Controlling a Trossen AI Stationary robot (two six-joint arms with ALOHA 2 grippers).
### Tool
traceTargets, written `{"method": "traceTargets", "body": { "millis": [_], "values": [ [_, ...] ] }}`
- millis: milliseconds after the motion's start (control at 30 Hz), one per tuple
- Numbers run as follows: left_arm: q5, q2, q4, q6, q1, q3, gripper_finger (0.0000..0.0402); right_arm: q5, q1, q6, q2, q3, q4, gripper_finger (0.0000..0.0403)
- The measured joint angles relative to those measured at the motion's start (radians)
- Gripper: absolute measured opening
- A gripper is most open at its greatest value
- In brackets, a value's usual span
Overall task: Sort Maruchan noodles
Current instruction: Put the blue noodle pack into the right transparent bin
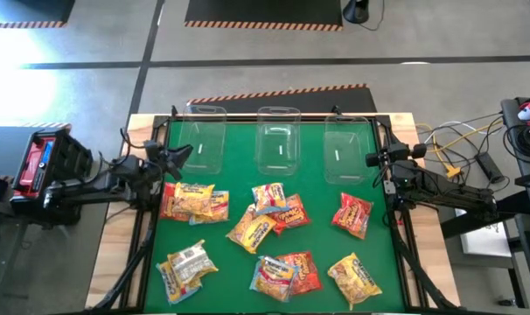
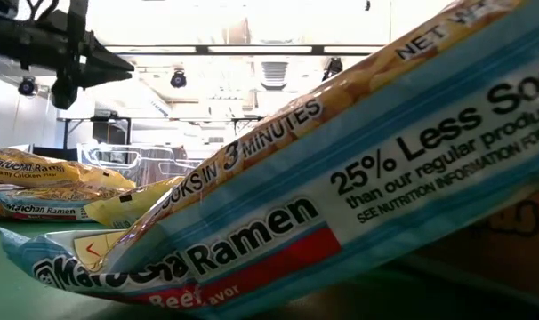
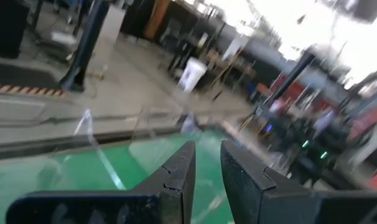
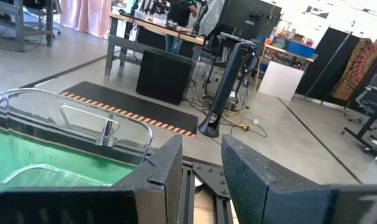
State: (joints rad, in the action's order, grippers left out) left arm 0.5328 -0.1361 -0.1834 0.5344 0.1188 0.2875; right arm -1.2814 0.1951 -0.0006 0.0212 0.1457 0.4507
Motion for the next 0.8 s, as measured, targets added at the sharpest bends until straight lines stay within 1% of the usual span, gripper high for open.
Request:
{"method": "traceTargets", "body": {
  "millis": [200, 267, 367, 500, 800],
  "values": [
    [-0.031, -0.076, -0.301, 0.094, 0.0, 0.164, 0.0059, 0.0, 0.0, 0.0, 0.0, 0.0, 0.0, 0.0102],
    [-0.031, -0.092, -0.36, 0.124, 0.0, 0.21, 0.0059, 0.0, 0.0, 0.0, 0.0, 0.0, 0.0, 0.0102],
    [-0.031, -0.114, -0.371, 0.161, 0.0, 0.27, 0.0059, 0.0, 0.0, 0.0, 0.0, 0.0, 0.0, 0.0102],
    [-0.018, -0.169, -0.368, 0.168, 0.0, 0.339, 0.0059, 0.0, 0.0, 0.0, 0.0, 0.0, 0.0, 0.0102],
    [0.093, -0.346, -0.372, 0.182, 0.001, 0.423, 0.0059, 0.0, 0.0, -0.006, 0.0, 0.0, 0.002, 0.0102]
  ]
}}
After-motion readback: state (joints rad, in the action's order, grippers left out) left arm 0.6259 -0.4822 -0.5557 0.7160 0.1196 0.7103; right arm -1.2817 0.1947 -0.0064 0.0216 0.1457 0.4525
